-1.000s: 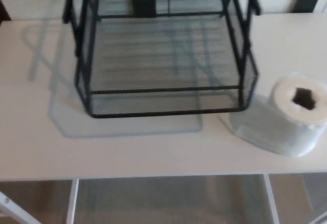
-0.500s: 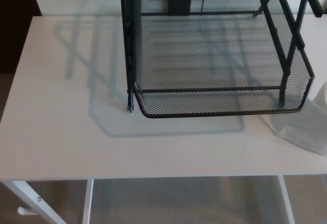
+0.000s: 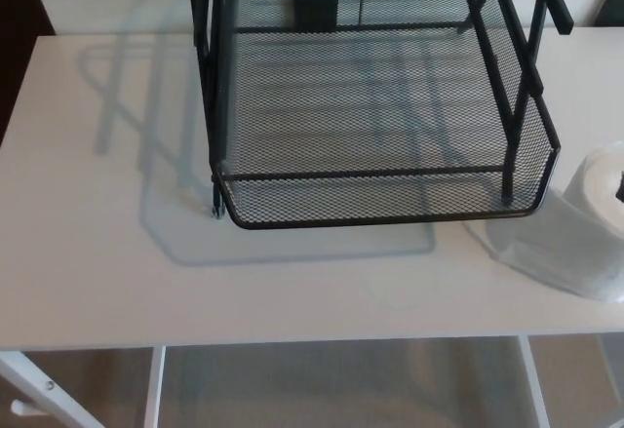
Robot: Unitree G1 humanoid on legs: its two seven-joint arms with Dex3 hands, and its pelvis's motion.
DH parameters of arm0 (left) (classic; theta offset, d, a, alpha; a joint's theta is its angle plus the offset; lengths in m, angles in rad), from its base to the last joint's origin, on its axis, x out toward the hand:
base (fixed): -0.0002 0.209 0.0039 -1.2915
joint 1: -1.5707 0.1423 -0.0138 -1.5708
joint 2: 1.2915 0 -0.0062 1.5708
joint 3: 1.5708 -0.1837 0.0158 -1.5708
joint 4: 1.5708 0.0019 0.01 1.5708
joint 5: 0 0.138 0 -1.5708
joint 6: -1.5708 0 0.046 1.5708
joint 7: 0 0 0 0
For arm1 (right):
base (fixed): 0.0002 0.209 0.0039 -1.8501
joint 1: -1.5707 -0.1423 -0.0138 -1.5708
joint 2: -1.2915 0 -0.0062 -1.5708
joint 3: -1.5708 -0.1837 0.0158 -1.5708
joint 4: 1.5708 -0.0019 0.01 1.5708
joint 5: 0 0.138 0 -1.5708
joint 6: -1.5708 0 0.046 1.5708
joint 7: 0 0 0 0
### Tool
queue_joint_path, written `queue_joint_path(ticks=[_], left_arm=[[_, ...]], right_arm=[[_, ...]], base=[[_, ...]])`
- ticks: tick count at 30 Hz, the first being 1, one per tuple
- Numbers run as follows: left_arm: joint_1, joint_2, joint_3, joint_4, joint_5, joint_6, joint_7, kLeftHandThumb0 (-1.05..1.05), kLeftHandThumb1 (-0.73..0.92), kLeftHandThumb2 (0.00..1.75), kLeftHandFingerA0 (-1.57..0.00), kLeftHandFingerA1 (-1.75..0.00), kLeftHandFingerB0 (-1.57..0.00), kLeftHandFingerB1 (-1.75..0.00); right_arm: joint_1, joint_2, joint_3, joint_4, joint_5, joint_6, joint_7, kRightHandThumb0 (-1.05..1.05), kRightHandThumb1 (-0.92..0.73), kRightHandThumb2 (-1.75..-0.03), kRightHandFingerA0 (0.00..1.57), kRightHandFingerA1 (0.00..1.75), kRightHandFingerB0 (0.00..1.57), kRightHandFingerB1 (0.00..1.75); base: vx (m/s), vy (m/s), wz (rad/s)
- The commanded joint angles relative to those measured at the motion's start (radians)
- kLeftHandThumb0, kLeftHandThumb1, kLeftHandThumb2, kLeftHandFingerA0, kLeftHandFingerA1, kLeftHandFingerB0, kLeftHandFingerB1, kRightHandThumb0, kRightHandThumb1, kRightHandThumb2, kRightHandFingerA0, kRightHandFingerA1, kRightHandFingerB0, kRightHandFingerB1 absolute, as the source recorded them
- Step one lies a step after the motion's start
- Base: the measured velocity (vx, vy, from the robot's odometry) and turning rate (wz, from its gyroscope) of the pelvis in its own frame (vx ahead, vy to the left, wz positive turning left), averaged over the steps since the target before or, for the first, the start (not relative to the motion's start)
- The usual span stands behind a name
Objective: The robot walks towards a desk on which a file tray is kept in the middle and a toilet paper roll is kept on its right. The robot uses its right hand to hook on finger in the gap of the roll and grabs it, lifts it and places it on the tray.
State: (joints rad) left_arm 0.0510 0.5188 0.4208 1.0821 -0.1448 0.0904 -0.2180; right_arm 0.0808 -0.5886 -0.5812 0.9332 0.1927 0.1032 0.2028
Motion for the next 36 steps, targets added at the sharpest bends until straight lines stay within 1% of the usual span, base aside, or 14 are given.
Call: queue_joint_path(ticks=[1, 2, 6, 7, 9, 10, 12, 15, 16, 18, 26, 34, 35, 36], left_arm=[[-0.002, 0.023, 0.019, 0.025, -0.019, -0.058, 0.008, -0.89, 0.92, 0.79, -0.19, -0.89, -0.04, -0.71], [-0.004, 0.022, 0.027, 0.032, -0.026, -0.058, 0.006, -0.84, 0.71, 1.18, -0.29, -0.79, 0.0, -0.6], [0.002, 0.018, 0.037, 0.024, -0.028, -0.055, 0.006, -0.88, 0.92, 0.74, -0.14, -0.89, -0.03, -0.72], [0.005, 0.018, 0.032, 0.021, -0.022, -0.056, 0.007, -0.83, 0.69, 1.17, -0.29, -0.79, -0.02, -0.62], [0.014, 0.014, 0.028, 0.015, -0.017, -0.067, 0.003, -0.87, 0.92, 0.77, -0.1, -0.83, 0.0, -0.68], [0.015, 0.014, 0.022, 0.016, -0.011, -0.067, 0.004, -0.81, 0.7, 1.19, -0.25, -0.76, 0.0, -0.6], [0.019, 0.012, 0.018, 0.01, -0.009, -0.068, 0.004, -0.88, 0.92, 0.8, -0.11, -0.84, -0.01, -0.69], [0.01, 0.017, 0.013, 0.044, -0.003, -0.082, 0.001, -0.79, 0.69, 1.18, -0.3, -0.77, 0.0, -0.58], [0.013, 0.015, 0.016, 0.03, -0.008, -0.072, 0.002, -0.87, 0.92, 0.77, -0.15, -0.86, -0.03, -0.69], [0.037, 0.018, 0.005, -0.016, -0.002, -0.057, -0.012, -0.88, 0.73, 1.18, -0.31, -0.8, 0.0, -0.61], [0.042, 0.024, -0.003, -0.007, 0.007, -0.064, -0.003, -0.82, 0.72, 1.2, -0.35, -0.81, 0.0, -0.59], [0.027, 0.022, -0.022, -0.025, 0.012, -0.046, 0.011, -0.82, 0.72, 1.19, -0.39, -0.83, -0.03, -0.61], [0.022, 0.024, -0.02, -0.015, 0.01, -0.05, 0.01, -0.87, 0.92, 0.76, -0.22, -1.03, -0.03, -0.75], [0.019, 0.026, -0.018, -0.01, 0.006, -0.046, 0.008, -0.85, 0.72, 1.19, -0.42, -0.85, 0.0, -0.6]], right_arm=[[-0.015, -0.011, -0.021, 0.007, 0.031, -0.077, -0.014, -0.44, -0.58, -0.6, 0.24, 0.41, 0.1, 0.22], [-0.029, -0.011, -0.032, 0.03, 0.037, -0.133, -0.013, -0.42, -0.57, -0.6, 0.26, 0.42, 0.09, 0.2], [-0.073, -0.044, -0.031, 0.049, 0.021, -0.2, -0.036, -0.46, -0.61, -0.58, 0.31, 0.42, 0.05, 0.25], [-0.086, -0.049, -0.035, 0.049, 0.023, -0.23, -0.034, -0.45, -0.6, -0.58, 0.29, 0.44, 0.05, 0.25], [-0.128, -0.108, 0.01, 0.036, -0.025, -0.24, -0.021, -0.59, -0.62, -0.58, 0.22, 0.42, 0.02, 0.24], [-0.135, -0.14, 0.038, -0.018, -0.044, -0.199, 0.01, -0.65, -0.47, -0.84, 0.09, 0.5, 0.0, 0.17], [-0.125, -0.175, 0.081, -0.117, -0.063, -0.193, 0.062, -0.67, -0.63, -0.59, 0.1, 0.42, 0.0, 0.1], [-0.131, -0.212, 0.134, -0.172, -0.075, -0.231, 0.111, -0.77, -0.46, -0.85, 0.08, 0.48, 0.0, 0.17], [-0.135, -0.224, 0.155, -0.198, -0.085, -0.255, 0.125, -0.87, -0.5, -0.83, 0.17, 0.54, 0.0, 0.12], [-0.129, -0.235, 0.19, -0.34, -0.069, -0.24, 0.18, -0.84, -0.46, -0.85, 0.12, 0.64, 0.0, 0.4], [-0.072, -0.254, 0.269, -0.655, -0.045, -0.158, 0.294, -0.72, -0.48, -0.56, 0.19, 0.53, 0.0, 0.36], [-0.066, -0.29, 0.407, -0.773, -0.126, -0.091, 0.329, -0.63, -0.46, -0.53, 0.23, 0.47, 0.01, 0.34], [-0.07, -0.288, 0.423, -0.774, -0.141, -0.096, 0.322, -0.62, -0.36, -0.77, 0.21, 0.54, 0.03, 0.31], [-0.075, -0.292, 0.446, -0.774, -0.169, -0.102, 0.317, -0.62, -0.45, -0.54, 0.26, 0.47, 0.05, 0.32]], base=[[0.0, 0.0, 0.0], [0.0, 0.0, 0.0], [0.0, 0.0, 0.0], [0.0, 0.0, 0.0], [0.0, 0.0, 0.0], [0.0, 0.0, 0.0], [0.0, 0.007, -0.04], [0.0, 0.0, 0.0], [0.0, 0.0, 0.0], [0.0, 0.0, 0.0], [0.0, 0.0, 0.0], [0.0, 0.0, 0.0], [0.0, 0.0, 0.0], [0.0, 0.0, 0.0]])
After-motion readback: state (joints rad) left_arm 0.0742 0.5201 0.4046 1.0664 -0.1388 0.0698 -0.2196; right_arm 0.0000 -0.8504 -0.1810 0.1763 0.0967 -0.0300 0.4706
